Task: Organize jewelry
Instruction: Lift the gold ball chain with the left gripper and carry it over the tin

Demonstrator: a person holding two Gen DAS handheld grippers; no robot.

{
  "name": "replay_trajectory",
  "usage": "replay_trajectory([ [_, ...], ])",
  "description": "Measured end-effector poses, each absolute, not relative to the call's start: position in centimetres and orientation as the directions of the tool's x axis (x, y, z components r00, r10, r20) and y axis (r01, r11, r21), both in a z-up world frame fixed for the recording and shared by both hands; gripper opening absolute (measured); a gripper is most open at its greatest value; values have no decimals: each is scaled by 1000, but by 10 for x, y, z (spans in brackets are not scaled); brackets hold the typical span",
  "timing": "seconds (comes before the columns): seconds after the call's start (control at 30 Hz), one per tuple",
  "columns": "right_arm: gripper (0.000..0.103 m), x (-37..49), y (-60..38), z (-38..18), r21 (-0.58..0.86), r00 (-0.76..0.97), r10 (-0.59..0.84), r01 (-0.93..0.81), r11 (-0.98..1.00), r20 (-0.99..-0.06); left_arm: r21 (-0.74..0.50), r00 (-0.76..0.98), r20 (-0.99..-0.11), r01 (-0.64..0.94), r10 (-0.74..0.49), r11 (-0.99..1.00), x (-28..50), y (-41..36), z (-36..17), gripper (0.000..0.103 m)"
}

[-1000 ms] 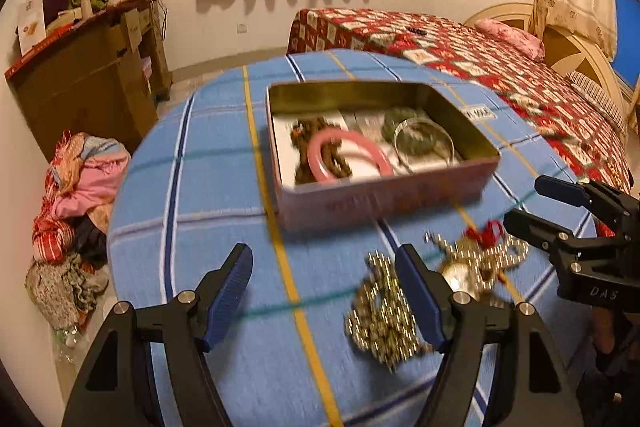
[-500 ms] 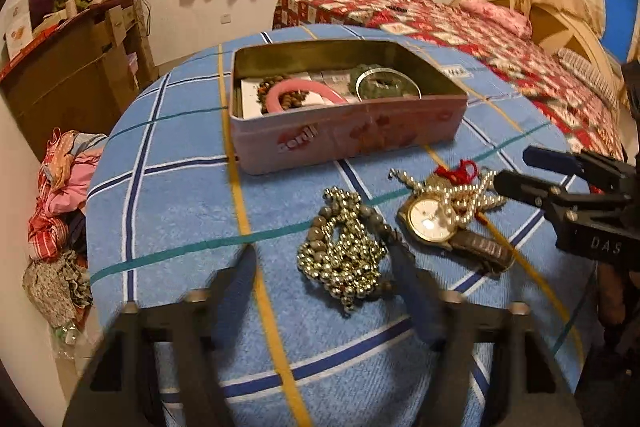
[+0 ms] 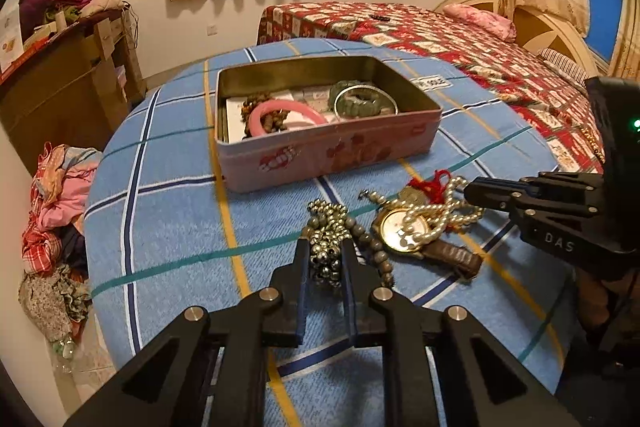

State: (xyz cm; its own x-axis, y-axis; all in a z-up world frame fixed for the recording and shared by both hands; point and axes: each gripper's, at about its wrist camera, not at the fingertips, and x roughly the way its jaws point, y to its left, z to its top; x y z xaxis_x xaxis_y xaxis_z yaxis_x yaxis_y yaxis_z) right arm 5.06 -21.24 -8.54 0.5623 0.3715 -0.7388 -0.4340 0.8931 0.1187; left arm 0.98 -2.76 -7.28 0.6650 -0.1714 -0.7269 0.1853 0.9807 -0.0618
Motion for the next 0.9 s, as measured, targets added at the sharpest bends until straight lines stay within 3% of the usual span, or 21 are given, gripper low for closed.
replay_trajectory([
  [0.9, 8, 41, -217, -33, 140, 651, 437, -456, 879, -621, -106, 747, -635, 166, -195, 980, 3, -11, -22, 13],
])
